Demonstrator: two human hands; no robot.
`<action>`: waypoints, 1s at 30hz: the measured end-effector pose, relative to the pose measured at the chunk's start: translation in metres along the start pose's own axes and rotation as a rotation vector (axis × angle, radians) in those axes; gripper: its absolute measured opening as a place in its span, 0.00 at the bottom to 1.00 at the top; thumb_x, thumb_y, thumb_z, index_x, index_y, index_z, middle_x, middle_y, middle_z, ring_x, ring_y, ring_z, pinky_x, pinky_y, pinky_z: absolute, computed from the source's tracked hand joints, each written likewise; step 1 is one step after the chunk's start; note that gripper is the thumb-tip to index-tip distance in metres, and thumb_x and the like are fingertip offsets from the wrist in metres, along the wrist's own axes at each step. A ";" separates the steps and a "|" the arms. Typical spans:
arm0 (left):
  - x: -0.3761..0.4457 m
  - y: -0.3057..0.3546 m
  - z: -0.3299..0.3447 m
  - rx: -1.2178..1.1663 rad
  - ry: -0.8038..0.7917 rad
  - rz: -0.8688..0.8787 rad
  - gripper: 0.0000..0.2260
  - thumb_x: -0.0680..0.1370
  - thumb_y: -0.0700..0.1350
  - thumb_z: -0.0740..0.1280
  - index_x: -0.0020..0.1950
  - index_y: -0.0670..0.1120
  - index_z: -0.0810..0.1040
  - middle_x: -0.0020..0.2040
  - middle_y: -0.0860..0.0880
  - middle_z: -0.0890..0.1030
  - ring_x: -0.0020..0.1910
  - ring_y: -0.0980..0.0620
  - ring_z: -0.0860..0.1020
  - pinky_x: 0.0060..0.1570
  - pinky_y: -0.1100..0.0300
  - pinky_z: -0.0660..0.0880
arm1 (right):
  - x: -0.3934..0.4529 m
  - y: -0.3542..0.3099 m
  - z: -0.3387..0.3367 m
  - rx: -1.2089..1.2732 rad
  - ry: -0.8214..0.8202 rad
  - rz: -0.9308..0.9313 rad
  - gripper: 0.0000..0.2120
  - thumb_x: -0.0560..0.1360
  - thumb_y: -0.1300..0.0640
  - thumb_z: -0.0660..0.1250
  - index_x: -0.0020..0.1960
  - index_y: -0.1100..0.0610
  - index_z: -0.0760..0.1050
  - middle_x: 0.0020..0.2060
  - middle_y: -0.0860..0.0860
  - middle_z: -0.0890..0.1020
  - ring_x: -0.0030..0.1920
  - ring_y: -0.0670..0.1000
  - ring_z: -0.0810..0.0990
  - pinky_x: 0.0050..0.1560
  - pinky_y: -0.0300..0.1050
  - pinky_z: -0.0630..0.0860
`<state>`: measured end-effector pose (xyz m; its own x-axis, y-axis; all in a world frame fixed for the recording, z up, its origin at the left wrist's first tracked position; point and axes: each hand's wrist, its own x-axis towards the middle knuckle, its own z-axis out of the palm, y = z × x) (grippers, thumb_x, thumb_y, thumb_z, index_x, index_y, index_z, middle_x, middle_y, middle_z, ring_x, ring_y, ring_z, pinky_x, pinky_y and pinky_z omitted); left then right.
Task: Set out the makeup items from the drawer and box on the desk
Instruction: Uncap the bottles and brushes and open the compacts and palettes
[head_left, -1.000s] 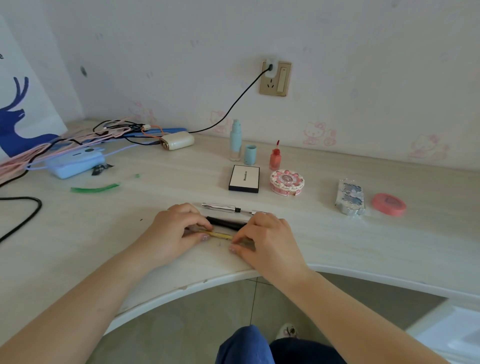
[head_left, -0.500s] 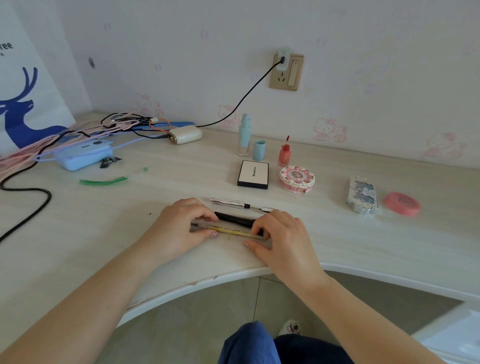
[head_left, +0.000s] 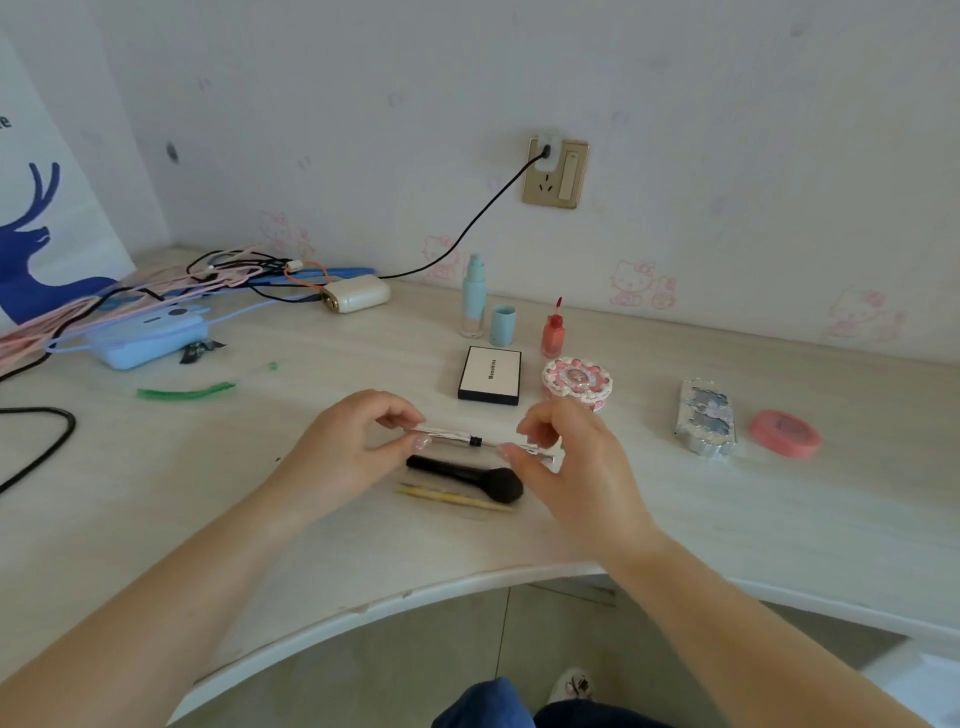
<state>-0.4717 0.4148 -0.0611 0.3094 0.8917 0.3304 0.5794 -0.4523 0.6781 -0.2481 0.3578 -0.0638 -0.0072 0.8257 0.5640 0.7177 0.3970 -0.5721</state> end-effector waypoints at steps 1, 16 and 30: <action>0.010 0.002 0.000 0.004 0.002 -0.016 0.07 0.72 0.45 0.72 0.47 0.54 0.78 0.48 0.57 0.80 0.50 0.63 0.76 0.47 0.78 0.66 | 0.013 0.004 -0.005 -0.059 -0.022 0.001 0.11 0.70 0.53 0.72 0.50 0.53 0.75 0.41 0.41 0.73 0.43 0.38 0.71 0.46 0.28 0.65; 0.134 0.011 0.068 0.201 -0.288 -0.330 0.30 0.67 0.62 0.67 0.67 0.54 0.67 0.65 0.52 0.76 0.63 0.49 0.74 0.64 0.52 0.69 | 0.113 0.066 0.020 -0.921 -0.551 -0.121 0.23 0.76 0.40 0.56 0.64 0.53 0.70 0.57 0.51 0.78 0.68 0.54 0.66 0.69 0.69 0.36; 0.133 0.012 0.061 -0.085 0.040 -0.238 0.22 0.74 0.36 0.67 0.68 0.44 0.72 0.67 0.48 0.74 0.65 0.49 0.72 0.65 0.64 0.65 | 0.100 0.063 0.047 -0.755 -0.360 -0.211 0.20 0.78 0.52 0.59 0.68 0.56 0.66 0.53 0.53 0.81 0.64 0.55 0.72 0.72 0.63 0.41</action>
<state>-0.3775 0.5270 -0.0495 0.1406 0.9736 0.1799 0.5658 -0.2282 0.7923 -0.2367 0.4841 -0.0716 -0.3216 0.8919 0.3179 0.9462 0.2896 0.1445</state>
